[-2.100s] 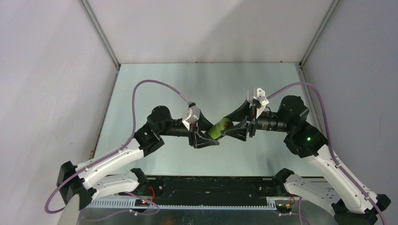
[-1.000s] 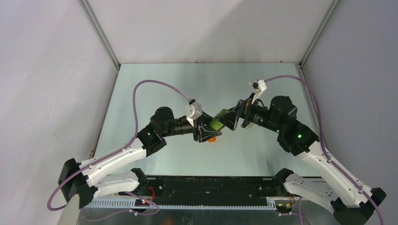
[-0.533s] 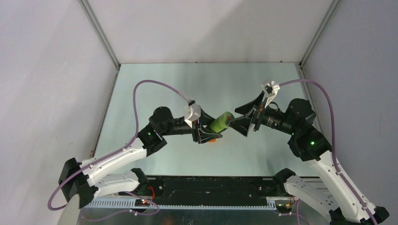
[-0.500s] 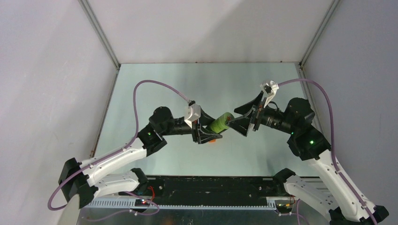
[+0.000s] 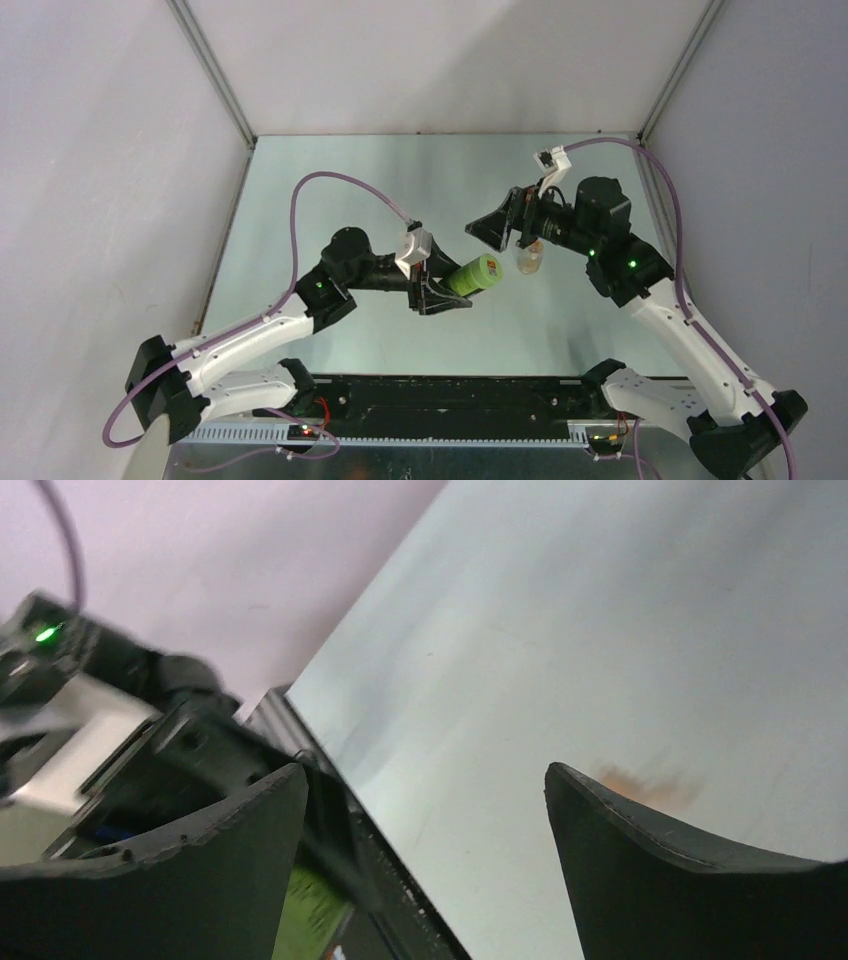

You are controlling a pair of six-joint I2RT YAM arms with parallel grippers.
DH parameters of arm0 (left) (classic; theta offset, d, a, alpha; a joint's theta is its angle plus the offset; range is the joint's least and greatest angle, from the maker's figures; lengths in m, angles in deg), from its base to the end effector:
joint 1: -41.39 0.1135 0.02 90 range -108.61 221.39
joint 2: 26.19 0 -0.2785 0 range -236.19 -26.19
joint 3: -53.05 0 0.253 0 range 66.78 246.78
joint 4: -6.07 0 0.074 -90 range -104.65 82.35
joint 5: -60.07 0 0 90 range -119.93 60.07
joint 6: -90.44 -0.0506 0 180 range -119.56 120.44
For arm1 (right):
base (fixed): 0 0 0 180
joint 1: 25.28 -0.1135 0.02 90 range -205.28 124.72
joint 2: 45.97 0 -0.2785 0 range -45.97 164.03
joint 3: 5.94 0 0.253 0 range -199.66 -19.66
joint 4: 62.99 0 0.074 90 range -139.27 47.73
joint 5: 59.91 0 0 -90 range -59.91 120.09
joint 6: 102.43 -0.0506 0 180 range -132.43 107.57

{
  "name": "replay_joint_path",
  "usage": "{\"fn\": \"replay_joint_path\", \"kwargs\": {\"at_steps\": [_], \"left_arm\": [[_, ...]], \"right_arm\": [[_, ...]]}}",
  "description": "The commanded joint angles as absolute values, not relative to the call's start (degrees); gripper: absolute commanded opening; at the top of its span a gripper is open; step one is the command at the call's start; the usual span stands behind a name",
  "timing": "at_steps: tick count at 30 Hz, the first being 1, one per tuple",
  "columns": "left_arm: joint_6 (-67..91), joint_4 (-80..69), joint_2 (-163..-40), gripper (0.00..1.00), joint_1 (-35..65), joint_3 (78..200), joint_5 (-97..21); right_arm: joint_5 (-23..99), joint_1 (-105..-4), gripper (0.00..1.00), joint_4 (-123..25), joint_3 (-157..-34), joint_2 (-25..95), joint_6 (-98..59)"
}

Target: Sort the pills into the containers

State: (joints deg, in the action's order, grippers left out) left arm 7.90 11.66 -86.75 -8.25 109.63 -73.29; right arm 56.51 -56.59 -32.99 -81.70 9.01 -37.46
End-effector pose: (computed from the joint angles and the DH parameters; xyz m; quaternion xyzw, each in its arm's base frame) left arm 0.1330 -0.2101 0.3416 0.4802 0.5091 -0.5446 0.4622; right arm 0.1716 0.1307 0.4122 -0.1885 0.7323 0.4512 0.4739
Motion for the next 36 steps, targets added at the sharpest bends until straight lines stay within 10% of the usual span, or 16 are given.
{"fn": "replay_joint_path", "kwargs": {"at_steps": [1, 16, 36], "left_arm": [[7.0, 14.5, -85.2, 0.0, -8.5, 112.1, -74.5], [2.9, 7.7, -85.2, 0.0, -8.5, 113.7, -73.9], [0.5, 1.0, -86.6, 0.0, -8.4, 117.4, -81.2]], "right_arm": [[48.2, -55.5, 0.91, -29.4, -85.8, 10.0, -38.9], [84.9, -55.2, 0.99, -28.0, -80.8, -3.0, -19.1], [68.5, -59.7, 0.89, -31.2, -80.9, 3.4, -20.7]]}}
